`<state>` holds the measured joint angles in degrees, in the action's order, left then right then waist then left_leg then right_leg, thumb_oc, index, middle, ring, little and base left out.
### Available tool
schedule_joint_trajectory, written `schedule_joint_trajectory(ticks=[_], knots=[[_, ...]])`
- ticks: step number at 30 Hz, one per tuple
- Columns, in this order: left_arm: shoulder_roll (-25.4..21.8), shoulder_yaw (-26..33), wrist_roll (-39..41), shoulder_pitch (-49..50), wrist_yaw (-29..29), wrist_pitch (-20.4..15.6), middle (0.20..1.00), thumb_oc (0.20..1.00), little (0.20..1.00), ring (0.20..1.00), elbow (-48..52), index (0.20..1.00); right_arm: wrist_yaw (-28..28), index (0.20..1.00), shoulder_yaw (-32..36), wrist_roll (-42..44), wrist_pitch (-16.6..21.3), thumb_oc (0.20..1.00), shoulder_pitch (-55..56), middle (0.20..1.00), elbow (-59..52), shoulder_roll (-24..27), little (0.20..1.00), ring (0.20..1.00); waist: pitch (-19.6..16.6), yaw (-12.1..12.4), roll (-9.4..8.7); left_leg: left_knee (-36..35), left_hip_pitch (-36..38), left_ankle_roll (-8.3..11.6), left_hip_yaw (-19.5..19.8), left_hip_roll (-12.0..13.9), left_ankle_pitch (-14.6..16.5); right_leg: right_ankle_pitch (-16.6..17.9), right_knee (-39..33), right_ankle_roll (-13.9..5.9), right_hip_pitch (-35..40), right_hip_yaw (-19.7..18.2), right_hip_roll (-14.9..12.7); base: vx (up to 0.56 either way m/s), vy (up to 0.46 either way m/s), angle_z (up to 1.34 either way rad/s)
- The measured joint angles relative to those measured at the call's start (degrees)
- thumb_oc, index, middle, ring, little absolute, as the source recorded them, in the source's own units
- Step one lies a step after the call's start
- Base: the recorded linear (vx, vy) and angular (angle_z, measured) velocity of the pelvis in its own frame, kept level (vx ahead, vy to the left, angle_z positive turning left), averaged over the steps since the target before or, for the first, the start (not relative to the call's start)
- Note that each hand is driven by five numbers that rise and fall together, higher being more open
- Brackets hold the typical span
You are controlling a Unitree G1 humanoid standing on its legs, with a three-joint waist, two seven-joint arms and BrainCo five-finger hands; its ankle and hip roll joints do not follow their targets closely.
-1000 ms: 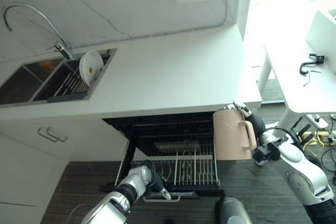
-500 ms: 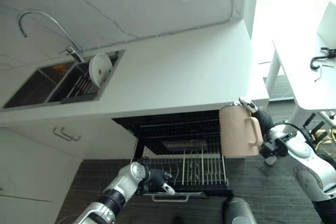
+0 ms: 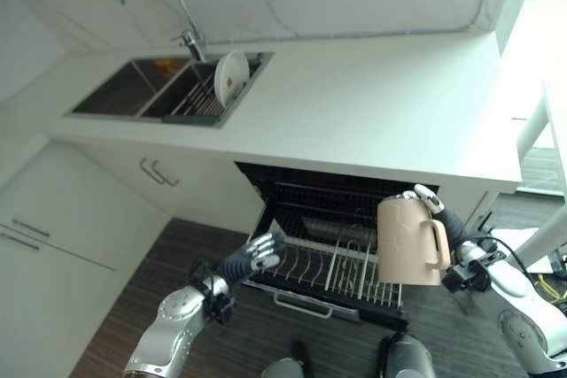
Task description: Place the dishes in the dishwasher.
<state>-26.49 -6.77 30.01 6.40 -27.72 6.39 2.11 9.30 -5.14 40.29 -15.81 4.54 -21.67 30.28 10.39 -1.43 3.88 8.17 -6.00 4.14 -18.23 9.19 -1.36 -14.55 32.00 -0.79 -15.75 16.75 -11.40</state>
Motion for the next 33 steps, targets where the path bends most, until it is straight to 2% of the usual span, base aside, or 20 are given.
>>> schedule_joint_trajectory(ticks=[1, 2, 7, 9, 11, 15, 17, 20, 23, 27, 29, 31, 33], knots=[[0.16, -0.28, 1.99, -0.01, 0.01, -0.23, 1.000, 1.000, 1.000, 1.000, 0.83, 1.000, -0.07, 0.200, -0.65, -0.14, 0.24, 0.200, -0.50, 0.200, 0.02, -0.01, 0.200, 0.200, -0.06, 0.14, -0.27, -0.02, -0.19, 0.00, 0.04, -0.17, 0.00, -0.15, 0.18, -0.24, 0.05, 0.03, -0.15, -0.06, -0.004, 0.10], [0.59, -0.36, 4.81, -0.26, 0.78, -2.28, 1.000, 1.000, 1.000, 1.000, 1.83, 1.000, -0.36, 0.200, -2.10, -1.32, 1.46, 0.200, -1.80, 0.200, 0.09, -0.18, 0.200, 0.200, -0.09, 0.13, -0.28, 0.06, -0.61, 0.01, 0.26, -0.40, -0.03, -0.16, 0.23, -0.29, -0.08, 0.32, -0.36, -0.05, -0.004, 0.11], [-0.10, -0.43, 5.01, -2.61, 9.57, -12.81, 1.000, 1.000, 1.000, 1.000, 4.00, 1.000, -2.35, 0.200, -4.45, -2.13, 2.81, 0.200, -3.59, 0.200, 0.62, -0.80, 0.200, 0.200, -0.12, 0.75, -0.24, 0.26, -1.72, 0.09, 1.42, -0.36, -0.19, -0.24, 0.34, -0.35, -0.40, 1.29, -0.36, -0.14, -0.042, 0.10], [0.17, 1.27, 5.46, -6.34, 15.20, -17.72, 1.000, 1.000, 1.000, 1.000, 5.66, 1.000, -4.51, 0.200, -6.77, -2.26, 5.45, 0.200, -6.29, 0.200, 4.20, -2.64, 0.200, 0.200, 0.34, 1.54, -1.11, 1.13, -5.75, 0.32, 2.22, -0.06, -1.21, -0.06, 1.55, -0.12, -4.23, 1.79, -0.35, -0.35, -0.112, 0.13], [0.80, 1.69, 5.47, -12.80, 20.99, -22.65, 1.000, 1.000, 1.000, 1.000, 6.75, 1.000, -8.00, 0.200, -8.50, -4.43, 6.56, 0.200, -12.31, 0.200, 9.26, -5.30, 0.200, 0.200, 2.10, 2.19, -1.71, 1.29, -11.55, 0.35, 4.01, 0.26, -3.38, 1.11, 2.29, 1.14, -9.82, 2.85, -0.21, -0.23, -0.068, 0.22], [0.81, 1.55, 5.79, -18.05, 25.98, -25.11, 1.000, 1.000, 1.000, 1.000, 6.89, 1.000, -12.44, 0.200, -8.86, -6.60, 7.19, 0.200, -20.33, 0.200, 13.33, -6.37, 0.200, 0.200, 7.59, 3.42, -1.70, 1.46, -15.12, 0.32, 5.08, 0.83, -4.08, 2.06, 2.02, 1.46, -12.74, 3.26, 0.20, -0.17, -0.003, 0.02], [1.71, 1.35, 6.24, -22.34, 28.19, -25.68, 1.000, 1.000, 1.000, 1.000, 5.38, 1.000, -16.08, 0.200, -7.55, -7.37, 8.34, 0.200, -25.52, 0.200, 16.36, -5.98, 0.200, 0.200, 11.70, 3.06, -1.00, 4.10, -17.74, 0.40, 4.96, 0.29, -3.22, 2.77, 1.32, 0.31, -14.13, 2.90, 0.17, -0.11, 0.043, 0.08], [1.90, 0.37, 8.17, -23.59, 29.68, -25.86, 1.000, 1.000, 1.000, 1.000, 5.35, 1.000, -18.47, 0.200, -7.69, -9.43, 9.05, 0.200, -27.45, 0.200, 19.50, -5.99, 0.200, 0.200, 12.44, 3.13, -0.54, 2.78, -17.45, -0.34, 5.51, -1.11, -3.74, 2.86, 1.17, 0.35, -14.38, 1.84, -0.27, -0.06, 0.033, 0.26], [1.85, 0.41, 9.29, -23.80, 29.76, -25.86, 1.000, 1.000, 1.000, 1.000, 5.57, 1.000, -19.73, 0.200, -7.67, -12.90, 9.52, 0.200, -28.32, 0.200, 20.51, -5.82, 0.200, 0.200, 12.55, 3.34, -0.31, 2.00, -17.37, -0.41, 6.00, -2.17, -4.04, 3.59, 1.44, 2.05, -14.37, 1.67, -0.87, -0.04, 0.051, 0.22], [1.77, 0.39, 9.97, -26.05, 29.69, -25.85, 1.000, 1.000, 1.000, 1.000, 5.85, 1.000, -21.33, 0.200, -7.17, -17.85, 11.66, 0.200, -32.60, 0.200, 24.48, -4.66, 0.200, 0.200, 12.58, 3.35, -0.24, 1.98, -16.73, -0.54, 6.23, -2.78, -3.94, 3.58, 1.15, 2.05, -13.62, 1.48, -1.12, -0.03, 0.027, 0.03], [1.77, 0.34, 10.21, -27.37, 29.58, -25.85, 1.000, 1.000, 1.000, 1.000, 6.02, 1.000, -21.45, 0.200, -7.18, -18.42, 11.68, 0.200, -34.45, 0.200, 26.89, -4.37, 0.200, 0.200, 12.60, 3.49, -0.22, 1.94, -16.72, -0.55, 6.28, -2.78, -3.94, 3.55, 1.16, 2.01, -13.64, 1.49, -1.06, -0.02, 0.010, 0.00], [1.75, 0.34, 10.23, -27.70, 29.20, -25.87, 1.000, 1.000, 1.000, 1.000, 6.02, 1.000, -22.52, 0.200, -7.23, -22.57, 11.88, 0.200, -35.38, 0.200, 29.17, -4.28, 0.200, 0.200, 12.55, 3.52, -0.10, 1.93, -16.73, -0.98, 6.26, -2.80, -3.84, 2.79, 1.26, 1.17, -13.70, 1.45, -1.23, -0.02, 0.012, 0.03], [1.53, 0.34, 10.22, -27.73, 29.12, -25.93, 1.000, 1.000, 1.000, 1.000, 6.13, 1.000, -23.38, 0.200, -7.85, -25.75, 11.96, 0.200, -36.03, 0.200, 30.08, -3.49, 0.200, 0.200, 12.58, 3.70, -0.02, 1.87, -16.99, -1.08, 6.28, -2.81, -3.92, 2.68, 1.66, 1.20, -14.20, 1.38, -1.36, 0.00, 0.000, 0.00]])
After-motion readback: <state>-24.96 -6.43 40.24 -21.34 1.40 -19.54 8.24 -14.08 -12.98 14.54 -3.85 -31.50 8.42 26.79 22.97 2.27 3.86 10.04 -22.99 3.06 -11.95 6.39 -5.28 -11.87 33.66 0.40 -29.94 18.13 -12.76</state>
